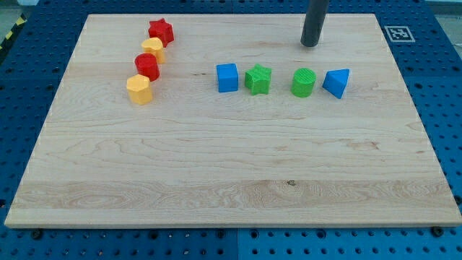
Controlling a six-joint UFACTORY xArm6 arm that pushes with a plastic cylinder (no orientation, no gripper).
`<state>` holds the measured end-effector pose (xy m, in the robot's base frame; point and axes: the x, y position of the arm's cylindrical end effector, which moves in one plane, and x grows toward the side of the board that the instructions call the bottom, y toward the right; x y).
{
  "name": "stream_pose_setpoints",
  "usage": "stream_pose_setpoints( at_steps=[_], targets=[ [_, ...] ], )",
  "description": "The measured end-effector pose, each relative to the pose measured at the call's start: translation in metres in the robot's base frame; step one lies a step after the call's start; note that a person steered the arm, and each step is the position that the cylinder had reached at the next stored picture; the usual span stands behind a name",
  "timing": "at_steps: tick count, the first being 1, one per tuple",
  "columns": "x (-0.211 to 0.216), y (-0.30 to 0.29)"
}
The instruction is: Push the blue cube along with the green star to the center right
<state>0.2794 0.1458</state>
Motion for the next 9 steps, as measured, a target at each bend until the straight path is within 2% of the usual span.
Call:
stream_pose_setpoints(
  at_steps=[2,3,5,9],
  targets=[
    [0.001,-0.001],
    [0.004,-0.034],
    [0.055,-0.159],
    [0.137,-0.210]
  ],
)
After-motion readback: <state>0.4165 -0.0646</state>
